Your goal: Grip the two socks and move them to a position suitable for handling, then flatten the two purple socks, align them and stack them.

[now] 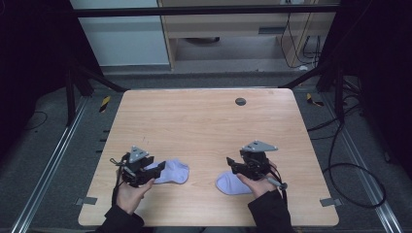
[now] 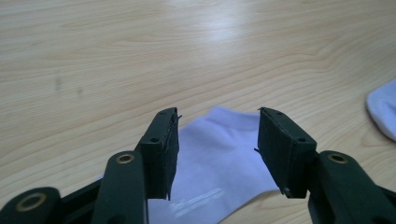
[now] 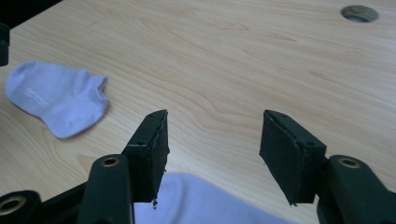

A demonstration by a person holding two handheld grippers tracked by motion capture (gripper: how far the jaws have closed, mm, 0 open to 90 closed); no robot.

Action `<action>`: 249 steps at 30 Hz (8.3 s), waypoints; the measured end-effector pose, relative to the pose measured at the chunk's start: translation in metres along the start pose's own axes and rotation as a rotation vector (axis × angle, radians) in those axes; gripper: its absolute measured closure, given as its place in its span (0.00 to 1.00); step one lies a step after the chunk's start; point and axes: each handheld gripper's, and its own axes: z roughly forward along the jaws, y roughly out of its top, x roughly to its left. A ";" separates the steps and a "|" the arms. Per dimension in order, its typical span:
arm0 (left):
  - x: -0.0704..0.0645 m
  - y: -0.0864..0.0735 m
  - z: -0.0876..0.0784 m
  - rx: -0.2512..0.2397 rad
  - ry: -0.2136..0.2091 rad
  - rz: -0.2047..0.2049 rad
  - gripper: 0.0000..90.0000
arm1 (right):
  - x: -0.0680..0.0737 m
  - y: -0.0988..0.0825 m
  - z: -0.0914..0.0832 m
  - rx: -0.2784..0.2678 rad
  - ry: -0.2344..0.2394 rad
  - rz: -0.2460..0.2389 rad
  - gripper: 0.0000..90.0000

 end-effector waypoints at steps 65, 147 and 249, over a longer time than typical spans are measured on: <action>-0.098 0.001 0.053 0.171 -0.182 0.177 0.98 | -0.020 -0.051 -0.034 0.145 0.040 -0.011 0.96; 0.088 -0.048 -0.005 0.063 0.140 -0.037 0.45 | 0.091 0.016 0.092 0.078 0.136 -0.038 0.54; -0.072 -0.013 0.024 0.132 -0.182 0.135 0.96 | 0.014 -0.033 -0.015 0.119 0.052 -0.026 0.97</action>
